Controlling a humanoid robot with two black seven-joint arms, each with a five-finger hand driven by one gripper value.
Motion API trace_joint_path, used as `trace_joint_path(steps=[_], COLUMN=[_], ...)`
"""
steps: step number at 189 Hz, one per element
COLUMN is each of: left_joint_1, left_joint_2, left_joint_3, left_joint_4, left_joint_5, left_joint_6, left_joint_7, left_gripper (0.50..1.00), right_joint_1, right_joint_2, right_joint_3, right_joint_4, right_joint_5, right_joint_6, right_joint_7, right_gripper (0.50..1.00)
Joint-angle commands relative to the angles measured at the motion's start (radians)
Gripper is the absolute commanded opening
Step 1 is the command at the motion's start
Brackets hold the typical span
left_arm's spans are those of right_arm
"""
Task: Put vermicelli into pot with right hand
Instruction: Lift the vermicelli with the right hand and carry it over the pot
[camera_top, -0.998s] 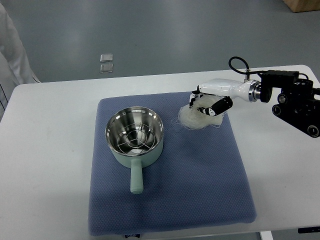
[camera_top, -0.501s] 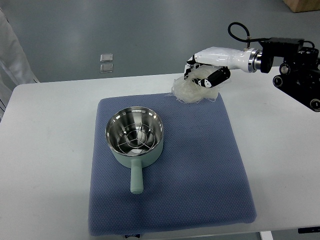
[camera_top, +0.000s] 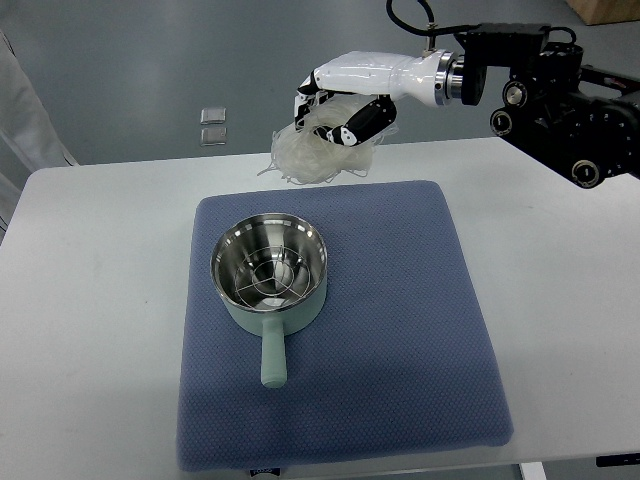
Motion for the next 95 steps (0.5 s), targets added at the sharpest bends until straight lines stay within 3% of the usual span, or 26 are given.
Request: trace_joint_path(steps=[1, 95], left_joint_1=[0.000, 0.000], left_joint_2=[0.000, 0.000], left_joint_3=[0.000, -0.002], left_joint_4=[0.000, 0.000], left_joint_5=[0.001, 0.001], left_joint_6=[0.000, 0.000], left_joint_7=[-0.001, -0.001], left_gripper=[1.000, 1.000], right_joint_1=[-0.001, -0.128], right_joint_2=[0.042, 0.159], right_joint_3=[0.003, -0.013], right_joint_4=[0.014, 0.060], right_joint_5=[0.003, -0.003], right_joint_6=[0.001, 0.000], right_joint_7=[0.002, 0.001], right_gripper=[0.500, 0.500])
